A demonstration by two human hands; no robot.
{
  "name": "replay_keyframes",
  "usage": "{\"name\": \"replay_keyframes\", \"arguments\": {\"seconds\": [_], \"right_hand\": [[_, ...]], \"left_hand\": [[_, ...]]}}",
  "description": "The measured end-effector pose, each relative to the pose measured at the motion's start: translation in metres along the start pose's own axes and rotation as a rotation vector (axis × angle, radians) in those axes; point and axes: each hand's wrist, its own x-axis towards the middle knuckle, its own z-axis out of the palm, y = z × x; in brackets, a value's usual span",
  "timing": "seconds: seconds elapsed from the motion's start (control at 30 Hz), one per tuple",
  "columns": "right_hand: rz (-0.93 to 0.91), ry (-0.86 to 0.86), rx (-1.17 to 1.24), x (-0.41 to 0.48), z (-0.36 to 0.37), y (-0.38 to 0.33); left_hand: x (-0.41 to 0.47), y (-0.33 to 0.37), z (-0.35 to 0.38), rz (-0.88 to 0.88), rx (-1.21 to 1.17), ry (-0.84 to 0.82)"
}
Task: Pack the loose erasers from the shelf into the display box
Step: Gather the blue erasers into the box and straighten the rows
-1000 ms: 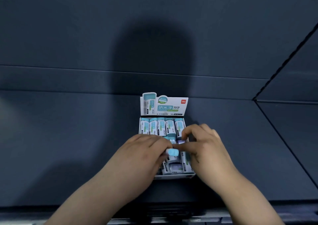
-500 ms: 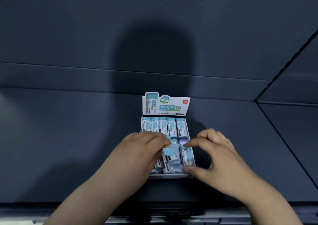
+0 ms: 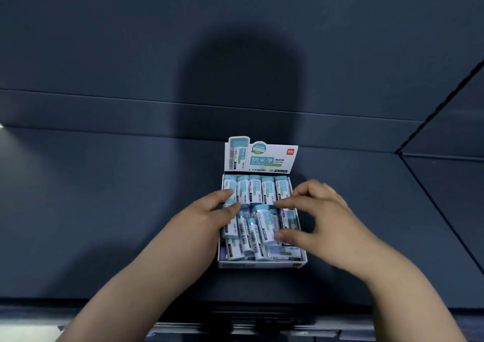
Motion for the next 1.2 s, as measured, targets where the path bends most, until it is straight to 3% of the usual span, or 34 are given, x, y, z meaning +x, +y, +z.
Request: {"name": "replay_keyframes", "arguments": {"seconds": [0.17, 0.3, 0.57, 0.87, 1.2], "right_hand": [[-0.015, -0.103, -0.027, 0.001, -0.006, -0.007], [-0.04, -0.091, -0.135, 0.004, -0.002, -0.012], [-0.031, -0.088, -0.288, 0.001, -0.009, -0.014], [-0.059, -0.068, -0.158, 0.008, -0.002, -0.026], [-0.147, -0.155, -0.101, 0.007, 0.007, -0.038]], "left_hand": [[-0.006, -0.001, -0.007, -0.02, -0.183, 0.004], [-0.005, -0.002, -0.01, -0.037, -0.144, -0.087], [-0.004, -0.002, -0.009, -0.027, -0.126, -0.053], [-0.003, -0.005, -0.012, -0.002, -0.09, -0.005], [-0.003, -0.008, -0.019, -0.021, -0.117, 0.032]]}}
